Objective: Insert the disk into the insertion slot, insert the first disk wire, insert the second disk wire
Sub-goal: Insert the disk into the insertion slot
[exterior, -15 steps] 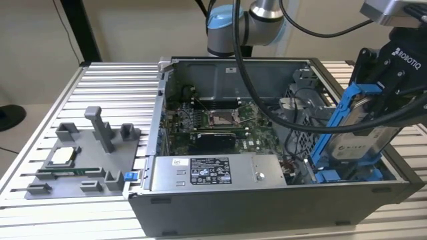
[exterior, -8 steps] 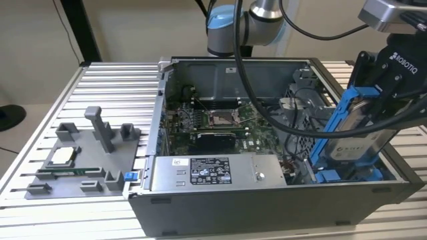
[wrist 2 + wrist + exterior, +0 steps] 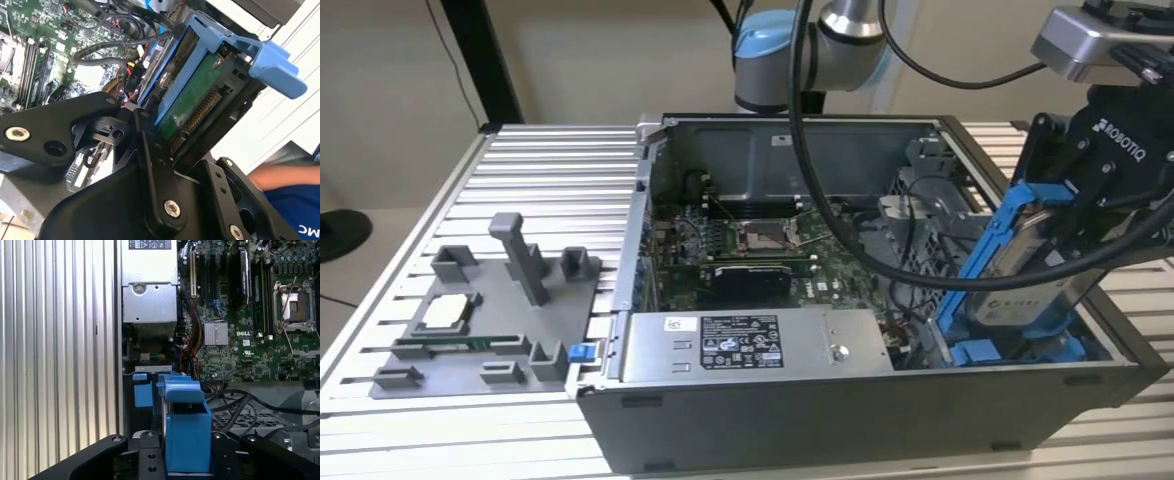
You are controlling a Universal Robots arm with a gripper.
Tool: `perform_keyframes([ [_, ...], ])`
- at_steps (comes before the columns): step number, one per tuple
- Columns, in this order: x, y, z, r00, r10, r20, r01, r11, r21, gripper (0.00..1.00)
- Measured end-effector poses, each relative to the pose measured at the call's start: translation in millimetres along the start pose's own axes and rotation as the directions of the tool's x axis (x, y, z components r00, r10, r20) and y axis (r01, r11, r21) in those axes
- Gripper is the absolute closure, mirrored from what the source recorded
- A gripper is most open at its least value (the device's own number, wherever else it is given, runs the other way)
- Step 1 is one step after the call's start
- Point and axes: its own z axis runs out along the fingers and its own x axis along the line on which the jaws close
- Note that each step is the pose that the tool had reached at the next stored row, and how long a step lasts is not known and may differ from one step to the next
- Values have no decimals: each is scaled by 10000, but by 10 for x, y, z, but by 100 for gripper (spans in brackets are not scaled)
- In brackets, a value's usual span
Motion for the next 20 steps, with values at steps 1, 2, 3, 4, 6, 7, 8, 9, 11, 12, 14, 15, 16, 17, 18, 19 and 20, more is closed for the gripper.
perform_keyframes([
  [1, 3, -7, 19, 10000, 0, 18, 0, 10000, -8, 100],
  [2, 7, -13, 28, 10000, 1, 22, -1, 10000, -10, 100],
  [3, 14, -20, 26, 10000, 1, 23, -1, 10000, -13, 100],
  [4, 17, -23, 34, 10000, 1, 27, -1, 10000, -12, 100],
  [6, 18, -27, 66, 10000, 2, 25, -2, 10000, -11, 100],
  [7, 19, -30, 86, 10000, 0, 29, 0, 10000, -11, 100],
  [8, 19, -33, 103, 10000, 0, 26, 0, 10000, -11, 100],
  [9, 20, -34, 121, 10000, 0, 28, 0, 10000, -11, 100],
  [11, 20, -39, 157, 10000, 0, 25, 0, 10000, -11, 100],
  [12, 21, -41, 176, 10000, 0, 27, 0, 10000, -11, 100],
  [14, 22, -45, 211, 10000, 0, 26, 0, 10000, -11, 100],
  [15, 22, -47, 229, 10000, 0, 27, 0, 10000, -12, 100],
  [16, 22, -48, 247, 10000, 1, 26, -1, 10000, -11, 100],
  [17, 23, -49, 267, 10000, 1, 26, -1, 10000, -11, 100],
  [18, 23, -50, 285, 10000, 0, 27, 0, 10000, -10, 100],
  [19, 23, -50, 302, 10000, 0, 27, 0, 10000, -10, 100],
  [20, 24, -49, 321, 10000, 0, 27, 0, 10000, -10, 100],
])
